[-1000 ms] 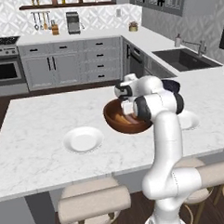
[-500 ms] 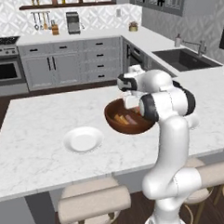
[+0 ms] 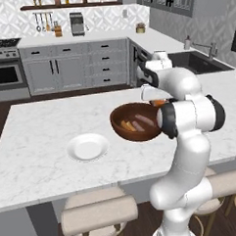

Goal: Place one bun and one sausage from the bowl on each plate.

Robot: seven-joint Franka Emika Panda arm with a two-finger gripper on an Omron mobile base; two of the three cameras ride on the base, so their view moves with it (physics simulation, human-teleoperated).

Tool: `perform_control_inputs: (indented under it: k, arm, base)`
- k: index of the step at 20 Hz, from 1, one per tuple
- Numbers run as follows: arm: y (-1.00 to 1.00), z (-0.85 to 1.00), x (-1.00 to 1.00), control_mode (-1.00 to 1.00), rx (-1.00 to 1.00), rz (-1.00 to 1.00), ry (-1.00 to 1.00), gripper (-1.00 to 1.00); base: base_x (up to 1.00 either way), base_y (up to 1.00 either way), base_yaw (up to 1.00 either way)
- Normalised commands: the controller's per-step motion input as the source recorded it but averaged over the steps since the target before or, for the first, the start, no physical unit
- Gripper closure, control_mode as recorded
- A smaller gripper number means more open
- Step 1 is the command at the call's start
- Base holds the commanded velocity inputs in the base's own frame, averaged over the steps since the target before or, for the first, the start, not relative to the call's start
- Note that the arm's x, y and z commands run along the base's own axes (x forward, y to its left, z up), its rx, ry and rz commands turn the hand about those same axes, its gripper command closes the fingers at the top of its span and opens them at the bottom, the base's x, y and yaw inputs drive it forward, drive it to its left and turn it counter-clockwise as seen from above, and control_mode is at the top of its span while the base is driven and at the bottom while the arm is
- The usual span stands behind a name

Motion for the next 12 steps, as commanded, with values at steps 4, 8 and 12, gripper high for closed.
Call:
perform_control_inputs:
  k: [4, 8, 12]
  arm:
    - [-1.0, 0.16, -0.06, -1.0, 0.02, -0.38, 0.04, 1.0]
    - [-1.0, -0.06, -0.06, -1.0, 0.01, -0.29, 0.02, 1.0]
    - [-1.0, -0.46, 0.07, -1.0, 0.0, -0.19, 0.04, 1.0]
  base:
    - [0.0, 0.0, 0.0]
    - [0.0, 0.0, 0.0]
    - [0.0, 0.0, 0.0]
